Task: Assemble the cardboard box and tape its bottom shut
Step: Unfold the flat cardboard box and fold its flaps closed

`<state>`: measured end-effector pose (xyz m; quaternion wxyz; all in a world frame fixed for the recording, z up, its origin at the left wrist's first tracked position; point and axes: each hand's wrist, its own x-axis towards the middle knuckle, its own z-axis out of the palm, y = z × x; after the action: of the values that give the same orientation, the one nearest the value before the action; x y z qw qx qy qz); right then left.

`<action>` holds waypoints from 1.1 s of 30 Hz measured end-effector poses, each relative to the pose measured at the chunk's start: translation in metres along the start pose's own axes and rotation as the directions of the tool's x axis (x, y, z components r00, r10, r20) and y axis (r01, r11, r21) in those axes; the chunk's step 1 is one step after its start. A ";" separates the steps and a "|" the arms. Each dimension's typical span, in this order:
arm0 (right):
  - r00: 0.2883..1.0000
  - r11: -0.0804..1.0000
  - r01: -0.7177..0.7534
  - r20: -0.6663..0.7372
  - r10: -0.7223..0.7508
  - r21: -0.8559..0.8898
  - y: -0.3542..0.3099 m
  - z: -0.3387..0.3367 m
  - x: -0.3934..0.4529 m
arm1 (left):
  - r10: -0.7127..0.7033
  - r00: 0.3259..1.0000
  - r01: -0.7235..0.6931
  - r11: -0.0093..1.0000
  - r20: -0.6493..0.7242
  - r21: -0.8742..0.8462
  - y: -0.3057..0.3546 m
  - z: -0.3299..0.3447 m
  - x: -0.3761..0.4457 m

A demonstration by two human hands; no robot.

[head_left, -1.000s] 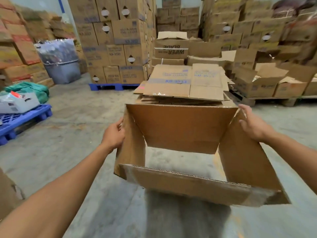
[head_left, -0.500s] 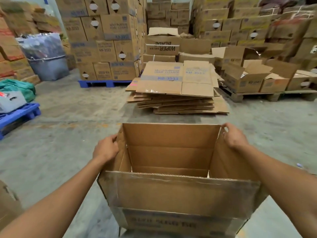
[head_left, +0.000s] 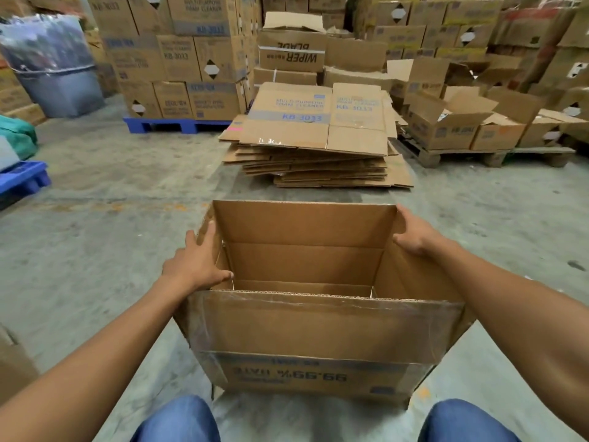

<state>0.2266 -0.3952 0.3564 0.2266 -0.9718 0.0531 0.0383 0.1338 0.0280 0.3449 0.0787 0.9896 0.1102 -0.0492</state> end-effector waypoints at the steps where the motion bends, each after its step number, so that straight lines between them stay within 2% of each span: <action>1: 1.000 0.999 0.020 -0.010 -0.021 -0.036 -0.001 0.002 0.001 | 0.016 1.000 -0.016 0.999 0.000 -0.043 -0.001 0.000 -0.001; 3: 0.996 0.989 0.074 -0.037 -0.079 -0.125 -0.005 0.005 0.003 | 0.073 0.997 -0.071 0.983 0.001 -0.166 -0.006 0.000 0.000; 5: 0.997 0.970 0.071 -0.024 -0.079 -0.234 -0.007 0.008 0.006 | 0.159 0.987 -0.155 0.959 0.000 -0.238 -0.012 -0.001 0.000; 7: 1.000 0.959 0.011 0.011 -0.008 -0.284 -0.008 0.010 0.010 | 0.246 0.969 -0.233 0.948 0.032 -0.218 -0.015 -0.003 -0.003; 11: 0.995 0.963 -0.098 0.001 0.102 -0.251 -0.016 0.010 0.019 | 0.347 0.930 -0.341 0.937 0.116 -0.069 -0.021 -0.006 -0.016; 14: 0.986 0.965 -0.135 0.065 0.153 -0.223 -0.035 0.010 0.020 | 0.417 0.905 -0.405 0.905 0.083 -0.127 -0.024 -0.008 -0.029; 16: 0.968 0.979 -0.173 0.167 0.190 -0.108 -0.054 0.015 0.009 | 0.427 0.903 -0.400 0.878 0.051 -0.264 -0.021 -0.007 -0.038; 18: 0.956 0.991 -0.132 0.266 0.123 0.013 -0.065 0.030 -0.004 | 0.396 0.918 -0.367 0.846 -0.005 -0.386 -0.015 -0.006 -0.043; 20: 0.952 0.996 -0.075 0.300 0.056 0.052 -0.069 0.050 -0.014 | 0.343 0.937 -0.329 0.798 -0.069 -0.505 -0.010 -0.006 -0.044; 22: 0.959 0.996 -0.061 0.282 0.041 0.064 -0.066 0.070 -0.020 | 0.294 0.953 -0.279 0.744 -0.076 -0.608 -0.007 -0.008 -0.039; 24: 0.949 0.999 -0.029 0.315 0.023 0.017 -0.063 0.083 -0.027 | 0.274 0.960 -0.248 0.757 -0.051 -0.604 -0.005 -0.007 -0.033; 26: 0.897 0.998 -0.036 0.438 0.054 -0.048 -0.059 0.089 -0.036 | 0.281 0.959 -0.256 0.810 -0.035 -0.528 0.003 -0.006 -0.028; 28: 0.847 0.991 0.010 0.527 0.061 -0.131 -0.053 0.095 -0.046 | 0.288 0.958 -0.246 0.819 0.001 -0.518 0.016 -0.007 -0.025; 30: 0.835 0.980 0.084 0.550 0.030 -0.180 -0.050 0.100 -0.053 | 0.351 0.934 -0.262 0.797 0.064 -0.544 0.035 -0.006 -0.026; 33: 0.835 0.988 0.086 0.550 -0.003 -0.126 -0.046 0.103 -0.057 | 0.427 0.888 -0.296 0.813 0.167 -0.502 0.064 0.006 -0.025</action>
<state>0.1702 -0.3040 0.2903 0.1618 -0.9349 -0.0396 0.3134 0.1230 -0.0396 0.3509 0.3346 0.9278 -0.0854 -0.1410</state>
